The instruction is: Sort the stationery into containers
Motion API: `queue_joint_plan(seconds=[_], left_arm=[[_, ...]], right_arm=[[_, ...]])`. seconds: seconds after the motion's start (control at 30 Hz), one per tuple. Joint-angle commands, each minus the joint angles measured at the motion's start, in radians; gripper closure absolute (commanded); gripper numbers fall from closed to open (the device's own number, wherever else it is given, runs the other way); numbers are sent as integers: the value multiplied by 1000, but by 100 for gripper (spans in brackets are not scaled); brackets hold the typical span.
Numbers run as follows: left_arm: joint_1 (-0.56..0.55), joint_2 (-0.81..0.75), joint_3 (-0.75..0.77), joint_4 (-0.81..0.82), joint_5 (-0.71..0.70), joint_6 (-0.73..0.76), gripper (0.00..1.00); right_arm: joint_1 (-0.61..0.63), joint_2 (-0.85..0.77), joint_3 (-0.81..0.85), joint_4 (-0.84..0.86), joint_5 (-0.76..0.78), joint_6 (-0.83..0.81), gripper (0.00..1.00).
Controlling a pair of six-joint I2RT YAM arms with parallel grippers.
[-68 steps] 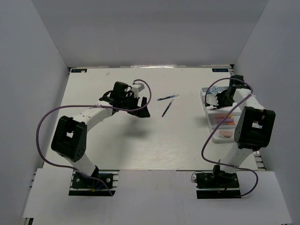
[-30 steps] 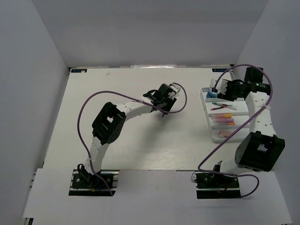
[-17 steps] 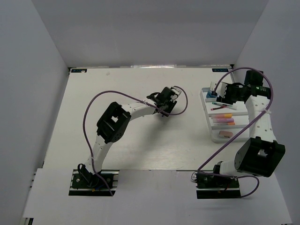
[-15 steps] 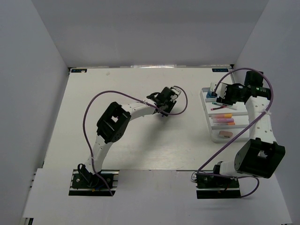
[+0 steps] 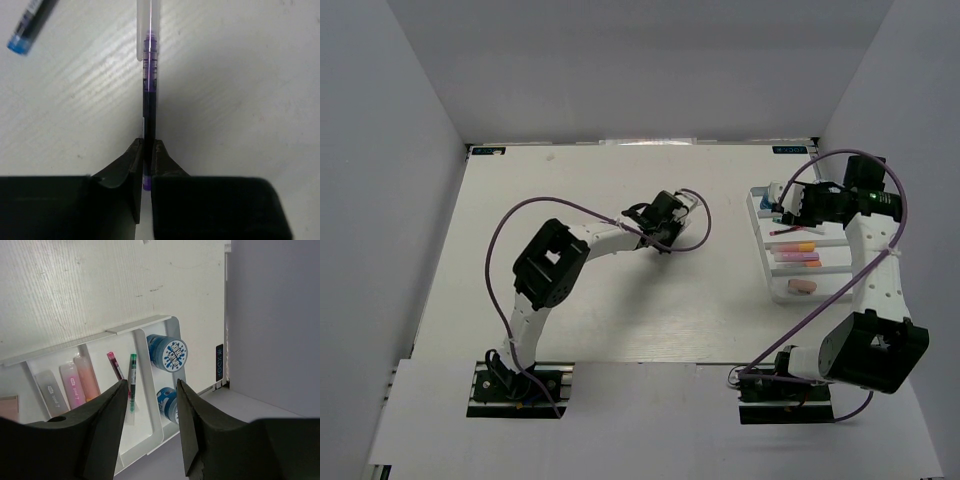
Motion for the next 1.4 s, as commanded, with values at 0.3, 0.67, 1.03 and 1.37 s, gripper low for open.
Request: queue_joint_plan(seconds=[0.3, 0.67, 1.03, 1.37], left_arm=[[54, -305, -193, 7, 875, -198, 100], [120, -337, -277, 277, 1182, -534, 100], [179, -340, -376, 510, 1245, -737, 100], [197, -365, -435, 610, 1267, -827, 100]], right_arm=[[216, -353, -251, -105, -250, -247, 41], [615, -129, -52, -42, -36, 81, 42], [772, -131, -121, -20, 78, 109, 42], [846, -88, -155, 24, 136, 157, 45]])
